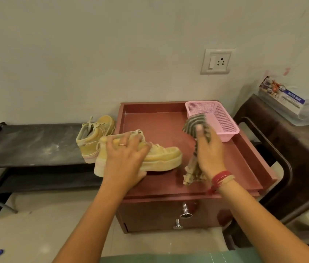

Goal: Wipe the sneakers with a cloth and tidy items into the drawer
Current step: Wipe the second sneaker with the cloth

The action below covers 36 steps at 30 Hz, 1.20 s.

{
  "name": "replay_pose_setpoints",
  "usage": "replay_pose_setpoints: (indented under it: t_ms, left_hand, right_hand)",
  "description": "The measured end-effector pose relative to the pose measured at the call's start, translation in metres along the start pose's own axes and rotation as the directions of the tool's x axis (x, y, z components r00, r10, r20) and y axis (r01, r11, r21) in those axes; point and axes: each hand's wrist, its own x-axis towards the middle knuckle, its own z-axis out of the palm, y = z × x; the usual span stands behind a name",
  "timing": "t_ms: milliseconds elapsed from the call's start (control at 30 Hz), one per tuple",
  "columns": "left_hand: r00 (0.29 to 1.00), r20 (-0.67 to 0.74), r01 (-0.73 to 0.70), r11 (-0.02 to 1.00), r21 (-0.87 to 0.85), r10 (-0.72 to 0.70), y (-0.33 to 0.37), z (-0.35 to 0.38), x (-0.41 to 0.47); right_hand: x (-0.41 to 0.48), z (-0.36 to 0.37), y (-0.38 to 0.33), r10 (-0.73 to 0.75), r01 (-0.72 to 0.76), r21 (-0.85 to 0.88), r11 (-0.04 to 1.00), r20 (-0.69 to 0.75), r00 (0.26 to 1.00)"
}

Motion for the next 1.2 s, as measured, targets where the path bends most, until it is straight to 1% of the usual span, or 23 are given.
replay_pose_setpoints:
  t_ms: [67,133,200,300,333,367,433,467,567,600,633,700,733,767,800,833,867,900,1000,1067,1100,1133,1200]
  left_hand:
    - [1.000,0.003,-0.018,1.000,0.023,0.018,0.009,0.004,0.002]
    - [0.999,-0.023,-0.031,0.999,0.036,0.032,0.012,0.006,0.001]
    - [0.999,-0.031,-0.041,0.998,0.048,0.042,0.010,0.004,-0.005]
    - [0.998,0.019,0.067,0.997,0.040,-0.068,-0.007,-0.001,-0.019]
    - [0.996,0.027,0.079,0.997,0.022,-0.080,-0.014,-0.002,-0.024]
    - [0.998,0.025,0.050,0.999,-0.008,-0.050,-0.022,-0.003,-0.029]
    - [0.999,0.008,-0.047,0.993,-0.110,0.048,-0.032,-0.003,-0.035]
    - [0.998,0.008,-0.065,0.984,-0.168,0.067,-0.035,-0.003,-0.037]
    - [0.997,0.065,-0.022,0.948,-0.318,0.045,-0.041,-0.003,-0.042]
    - [0.996,0.083,-0.011,0.933,-0.360,0.044,-0.044,-0.003,-0.044]
    - [0.994,0.094,-0.007,0.920,-0.392,0.048,-0.047,-0.002,-0.045]
    - [0.993,0.105,-0.008,0.906,-0.424,0.057,-0.053,0.000,-0.047]
    - [0.993,0.106,-0.010,0.905,-0.424,0.060,-0.054,0.001,-0.048]
    - [0.992,0.106,-0.011,0.907,-0.421,0.061,-0.054,0.001,-0.048]
    - [0.992,0.104,-0.016,0.908,-0.418,0.065,-0.054,0.002,-0.048]
    - [0.993,0.095,-0.025,0.907,-0.421,0.071,-0.055,0.003,-0.048]
    - [0.993,0.083,-0.034,0.900,-0.434,0.078,-0.056,0.003,-0.049]
    - [0.994,0.073,-0.038,0.892,-0.451,0.080,-0.058,0.003,-0.049]
    - [0.996,0.072,-0.019,0.880,-0.475,0.060,-0.061,0.000,-0.051]
    - [0.995,0.078,-0.022,0.880,-0.475,0.067,-0.062,-0.001,-0.052]
    - [0.995,0.078,-0.024,0.879,-0.476,0.069,-0.063,0.000,-0.053]
    - [0.995,0.076,-0.022,0.877,-0.479,0.066,-0.063,-0.001,-0.054]
    - [0.997,0.059,-0.010,0.869,-0.495,0.045,-0.063,-0.003,-0.055]
  right_hand:
    - [-0.011,0.009,0.014,-0.084,0.119,-0.213,0.970,0.168,0.982]
    - [-0.022,0.023,0.031,-0.049,0.202,-0.407,0.891,0.356,0.933]
    - [-0.032,0.034,0.041,0.027,0.187,-0.448,0.874,0.430,0.903]
    - [-0.035,0.036,0.050,0.084,0.127,-0.405,0.905,0.464,0.882]
    - [-0.032,0.034,0.053,0.105,0.112,-0.407,0.907,0.474,0.874]
    - [-0.029,0.030,0.058,0.135,0.105,-0.438,0.893,0.482,0.866]
    - [-0.023,0.024,0.069,0.241,0.069,-0.542,0.837,0.480,0.844]
    - [-0.020,0.021,0.075,0.292,0.041,-0.592,0.805,0.456,0.841]
    - [-0.006,0.011,0.086,0.421,-0.085,-0.687,0.722,0.338,0.842]
    - [-0.002,0.010,0.084,0.411,-0.132,-0.648,0.750,0.300,0.861]
    - [-0.001,0.011,0.081,0.372,-0.175,-0.556,0.813,0.263,0.890]
    - [-0.010,0.018,0.063,0.277,-0.229,-0.229,0.946,0.207,0.938]
    - [-0.018,0.022,0.054,0.246,-0.229,-0.098,0.968,0.231,0.941]
    - [-0.027,0.025,0.048,0.206,-0.204,-0.041,0.978,0.302,0.931]
    - [-0.037,0.028,0.048,0.167,-0.143,-0.090,0.986,0.400,0.901]
    - [-0.045,0.030,0.051,0.146,-0.057,-0.195,0.979,0.482,0.864]
    - [-0.048,0.030,0.061,0.157,0.006,-0.303,0.953,0.511,0.845]
    - [-0.046,0.029,0.068,0.178,0.020,-0.367,0.930,0.498,0.849]
    - [-0.029,0.023,0.078,0.310,-0.136,-0.421,0.897,0.378,0.872]
    - [-0.015,0.016,0.083,0.432,-0.182,-0.575,0.798,0.335,0.837]
    - [-0.010,0.012,0.083,0.458,-0.182,-0.624,0.760,0.317,0.830]
    - [-0.006,0.008,0.079,0.451,-0.197,-0.613,0.765,0.291,0.844]
    - [-0.001,0.000,0.058,0.350,-0.224,-0.451,0.864,0.216,0.912]
